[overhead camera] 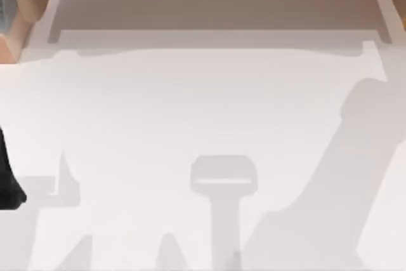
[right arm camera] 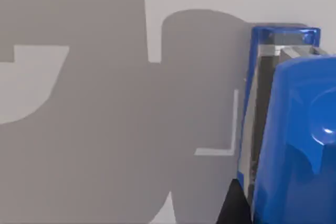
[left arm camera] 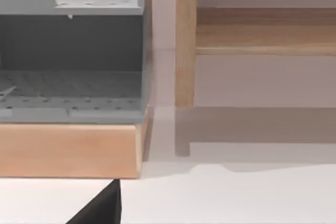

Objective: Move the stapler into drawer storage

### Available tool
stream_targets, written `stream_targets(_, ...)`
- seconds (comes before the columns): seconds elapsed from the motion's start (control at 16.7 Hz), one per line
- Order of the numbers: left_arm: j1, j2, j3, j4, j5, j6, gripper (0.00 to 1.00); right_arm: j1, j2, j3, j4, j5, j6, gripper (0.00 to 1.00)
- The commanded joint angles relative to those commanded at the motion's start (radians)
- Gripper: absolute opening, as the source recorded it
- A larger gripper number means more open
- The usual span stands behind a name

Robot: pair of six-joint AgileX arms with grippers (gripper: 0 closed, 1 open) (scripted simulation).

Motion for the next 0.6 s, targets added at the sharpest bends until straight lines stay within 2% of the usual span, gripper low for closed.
stream_targets(0.36, 0.0, 0.0, 0.0, 0.0, 0.0, 0.0, 1.0, 0.0, 0.0, 0.0, 0.0, 0.0, 0.0, 0.98)
stream_targets(0.6, 0.0, 0.0, 0.0, 0.0, 0.0, 0.0, 1.0, 0.0, 0.0, 0.0, 0.0, 0.0, 0.0, 1.0)
